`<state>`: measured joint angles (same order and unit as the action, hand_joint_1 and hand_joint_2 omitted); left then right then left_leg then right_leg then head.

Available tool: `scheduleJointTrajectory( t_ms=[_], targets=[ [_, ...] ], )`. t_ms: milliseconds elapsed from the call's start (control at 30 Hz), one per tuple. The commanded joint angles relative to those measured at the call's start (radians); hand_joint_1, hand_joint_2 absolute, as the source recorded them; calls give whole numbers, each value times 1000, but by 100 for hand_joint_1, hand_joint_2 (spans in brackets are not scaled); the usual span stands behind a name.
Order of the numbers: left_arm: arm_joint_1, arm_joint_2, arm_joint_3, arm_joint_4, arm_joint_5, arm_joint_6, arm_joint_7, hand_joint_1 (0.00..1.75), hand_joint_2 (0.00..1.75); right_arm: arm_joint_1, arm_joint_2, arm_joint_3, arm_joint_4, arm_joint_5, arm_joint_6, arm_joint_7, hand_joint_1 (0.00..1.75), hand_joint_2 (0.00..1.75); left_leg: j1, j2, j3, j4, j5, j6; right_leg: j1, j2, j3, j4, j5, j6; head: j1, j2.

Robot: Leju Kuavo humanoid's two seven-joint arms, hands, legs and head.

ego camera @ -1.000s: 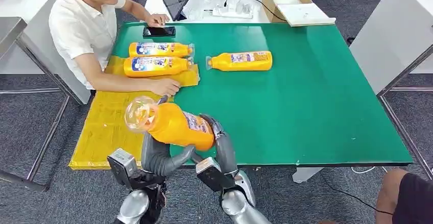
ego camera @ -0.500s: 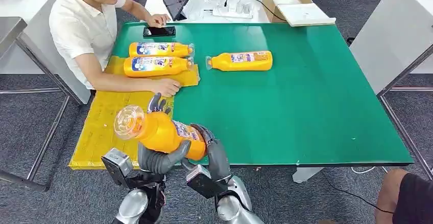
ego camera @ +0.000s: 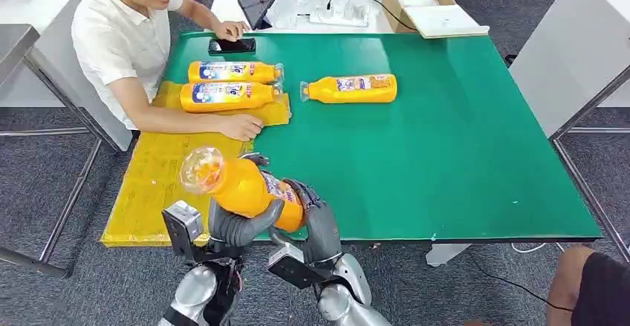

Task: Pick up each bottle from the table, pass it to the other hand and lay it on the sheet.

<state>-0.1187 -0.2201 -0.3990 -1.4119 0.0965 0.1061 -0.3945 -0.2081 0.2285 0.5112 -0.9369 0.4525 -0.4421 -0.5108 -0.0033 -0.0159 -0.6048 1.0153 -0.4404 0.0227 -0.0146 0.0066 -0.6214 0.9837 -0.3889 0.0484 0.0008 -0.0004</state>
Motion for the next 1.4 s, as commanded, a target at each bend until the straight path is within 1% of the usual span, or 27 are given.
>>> scheduleJointTrajectory(
  t_ms=[33, 67, 100, 133, 167, 200, 267, 300, 333, 367, 400, 467, 567, 600, 667, 700, 833, 867, 933, 1100, 1167, 1200, 1300, 1333, 1367, 1400],
  targets=[
    [-62, 34, -44, 121, 3, -25, 28, 175, 175, -20, -14, 68, 26, 9, 17, -32, 143, 175, 0, 1, 3, -1, -1, -1, 1, 0, 3, -1, -1, -1, 0, 0],
    [-62, 34, -44, 121, 3, -25, 28, 175, 175, -20, -14, 68, 26, 9, 17, -32, 143, 175, 0, 1, 4, -1, -1, -1, 0, 0, 3, -1, -1, -1, 0, 0],
    [-61, 35, -40, 125, 44, -64, 53, 175, 175, -10, -14, 61, 11, -10, 20, -50, 49, 175, 1, 1, 6, -1, -2, -2, 1, -1, 5, -1, -2, -2, 0, 0],
    [-62, 36, -37, 131, 91, -104, 78, 175, 175, -2, -12, 52, -8, -36, 14, -82, 0, 175, 0, 1, 4, -1, -1, -1, 1, -1, 4, -1, -1, -2, 0, 0],
    [-67, 41, -37, 142, 129, -138, 98, 175, 175, 2, -8, 47, -16, -51, 8, -100, 0, 175, 0, 0, 3, -1, -1, -1, 0, -1, 3, -1, -1, -1, 0, 0],
    [-81, 56, -45, 164, 148, -176, 94, 175, 175, 1, -8, 53, -27, -61, 17, -104, 0, 175, 1, 1, 5, -1, -1, -2, 1, -1, 5, -1, -2, -2, 0, 0],
    [-103, 51, -20, 219, 212, -211, 128, 175, 175, -6, -5, 63, -31, -78, 43, -103, 0, 175, 0, 1, 3, -1, 0, -1, 0, 0, 2, -1, 0, -1, 0, 0],
    [-113, 48, -7, 240, 254, -240, 133, 175, 175, -10, -5, 72, -24, -77, 50, -103, 0, 175, 0, 2, 5, -1, -1, -2, 1, 1, 4, -1, -1, -2, 0, 0],
    [-119, 45, -1, 250, 266, -244, 132, 175, 175, -14, -4, 77, -16, -74, 50, -103, 0, 175, 0, 2, 4, -1, -1, -1, 0, 1, 3, 0, -1, -2, 1, 0],
    [-128, 43, 4, 257, 271, -242, 123, 175, 175, -17, -2, 86, -3, -78, 57, -107, 0, 0, 0, 2, 3, -1, -1, -1, 0, 1, 2, 0, 0, -1, 0, 0],
    [-130, 45, 11, 251, 276, -239, 120, 175, 175, -14, -4, 95, 1, -79, 64, -114, 0, 0, 1, 3, 5, -1, -1, -2, 1, 1, 4, 0, -1, -2, 0, 0],
    [-135, 49, 19, 245, 282, -236, 121, 175, 175, -9, -8, 104, 4, -76, 60, -127, 0, 0, 0, 2, 3, -1, -1, -1, 0, 1, 3, 0, -1, -1, 0, 0],
    [-135, 49, 19, 245, 282, -236, 121, 175, 175, -9, -8, 104, 4, -76, 60, -127, 0, 0, 0, 2, 3, -1, -1, -1, 0, 1, 2, 0, -1, -1, 0, 0],
    [-135, 49, 19, 245, 282, -236, 121, 175, 175, -9, -8, 104, 4, -76, 60, -127, 0, 0, 1, 3, 5, -1, -2, -2, 1, 1, 5, 0, -2, -2, 0, 0],
    [-135, 49, 19, 245, 282, -236, 121, 175, 175, -9, -8, 104, 4, -76, 60, -127, 0, 0, 0, 2, 3, -1, -1, -1, 1, 1, 3, 0, -1, -1, 0, 0],
    [-135, 49, 19, 245, 282, -236, 121, 175, 175, -9, -8, 104, 4, -76, 60, -127, 0, 0, 1, 3, 5, -1, -2, -2, 1, 1, 5, 0, -2, -2, 0, 0],
    [-135, 49, 19, 245, 282, -236, 121, 175, 175, -9, -8, 104, 4, -76, 60, -127, 0, 0, 1, 2, 3, -1, -1, -1, 1, 1, 3, 0, -1, -2, 1, 0],
    [-135, 49, 19, 245, 282, -236, 121, 175, 175, -9, -8, 104, 4, -76, 60, -127, 0, 0, 1, 2, 6, -1, -2, -2, 1, 1, 5, 0, -2, -2, 0, 0],
    [-135, 49, 19, 245, 282, -236, 121, 175, 175, -9, -8, 104, 4, -76, 60, -127, 0, 0, 0, 2, 2, -1, -1, -1, 1, 1, 2, 0, -1, -1, 0, 0],
    [-135, 49, 19, 245, 282, -236, 121, 175, 175, -9, -8, 104, 4, -76, 60, -127, 0, 0, 1, 3, 5, -1, -2, -2, 1, 2, 5, 0, -2, -2, 0, 0],
    [-135, 49, 19, 245, 282, -236, 121, 175, 175, -9, -8, 104, 4, -76, 60, -127, 0, 0, 0, 2, 3, -1, -1, -1, 0, 1, 3, 0, -1, -1, 0, 0],
    [-135, 49, 19, 245, 282, -236, 121, 175, 175, -9, -8, 104, 4, -76, 60, -127, 0, 0, 1, 3, 5, -1, -2, -2, 1, 1, 5, 0, -2, -2, 0, 0],
    [-135, 49, 19, 245, 282, -236, 121, 175, 175, -9, -8, 104, 4, -76, 60, -127, 0, 0, 1, 2, 3, -1, -1, -1, 1, 1, 3, 0, -1, -1, 0, 0],
    [-138, 48, 22, 245, 269, -212, 114, 175, 175, -9, -11, 105, 4, -78, 61, -132, 0, 0, 1, 3, 6, -1, -2, -2, 1, 2, 5, -1, -2, -2, 0, 0],
    [-151, 51, 23, 257, 251, -191, 108, 175, 175, -5, -11, 103, 6, -84, 56, -141, 0, 0, 0, 2, 4, -1, -1, -1, 1, 1, 4, 0, -1, -2, 0, 0],
    [-165, 52, 25, 275, 228, -163, 102, 175, 175, -1, -11, 99, 8, -92, 55, -145, 0, 0, 1, 3, 5, -1, -2, -2, 1, 1, 5, 0, -2, -2, 0, 0]
  ],
)
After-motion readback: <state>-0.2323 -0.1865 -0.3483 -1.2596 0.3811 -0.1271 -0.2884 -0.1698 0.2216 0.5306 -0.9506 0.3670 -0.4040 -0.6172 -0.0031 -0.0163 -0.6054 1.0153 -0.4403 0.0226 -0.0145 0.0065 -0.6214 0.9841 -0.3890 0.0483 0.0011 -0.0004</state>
